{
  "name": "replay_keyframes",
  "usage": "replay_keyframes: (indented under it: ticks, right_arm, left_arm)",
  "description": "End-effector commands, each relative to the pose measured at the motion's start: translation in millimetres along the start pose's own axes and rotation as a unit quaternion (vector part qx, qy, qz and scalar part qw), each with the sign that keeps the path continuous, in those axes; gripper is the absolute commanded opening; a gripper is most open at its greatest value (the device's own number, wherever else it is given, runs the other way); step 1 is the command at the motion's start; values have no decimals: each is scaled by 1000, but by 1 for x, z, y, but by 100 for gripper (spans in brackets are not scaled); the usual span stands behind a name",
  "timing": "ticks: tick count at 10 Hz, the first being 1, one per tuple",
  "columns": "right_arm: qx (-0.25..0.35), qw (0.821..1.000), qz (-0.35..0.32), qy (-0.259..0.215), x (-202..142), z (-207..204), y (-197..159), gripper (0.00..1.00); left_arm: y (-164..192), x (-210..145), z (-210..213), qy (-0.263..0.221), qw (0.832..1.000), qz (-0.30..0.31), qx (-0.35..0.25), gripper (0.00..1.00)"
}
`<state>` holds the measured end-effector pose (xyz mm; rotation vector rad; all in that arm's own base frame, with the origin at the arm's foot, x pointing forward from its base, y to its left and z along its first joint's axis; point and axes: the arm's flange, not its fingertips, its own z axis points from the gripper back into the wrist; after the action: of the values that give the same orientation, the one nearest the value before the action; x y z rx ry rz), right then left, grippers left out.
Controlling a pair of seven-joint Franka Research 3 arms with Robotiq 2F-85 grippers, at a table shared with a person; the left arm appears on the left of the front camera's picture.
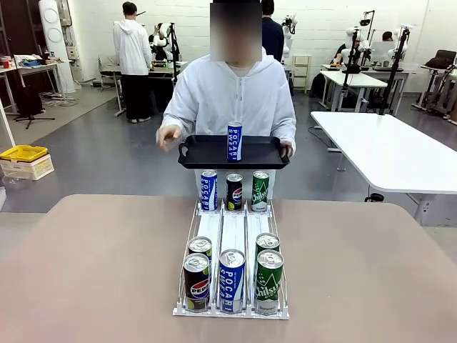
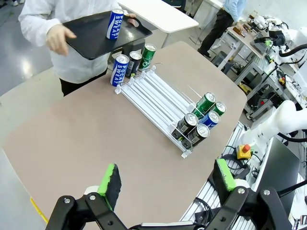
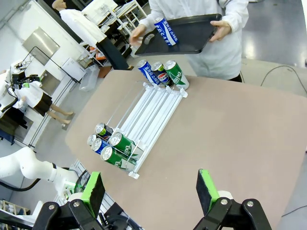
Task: Retrieve and hand over the desired beverage to the person.
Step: Pick up another can of the same type that the person held from the Automatic Can Dispenser.
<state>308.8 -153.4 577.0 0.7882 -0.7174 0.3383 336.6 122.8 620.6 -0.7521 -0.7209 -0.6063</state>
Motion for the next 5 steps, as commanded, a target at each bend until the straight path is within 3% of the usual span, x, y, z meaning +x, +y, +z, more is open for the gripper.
replay_keyframes:
  ticks: [1,5]
  right_arm:
    - [15,1000,5,-14,3,-2,-1,100]
    - [15,1000,5,-14,3,-2,-1,100]
  left_arm:
    - [2,-1,0,-7,1000,-13,-7,100]
    - [2,-1,0,-7,1000,-13,-7,100]
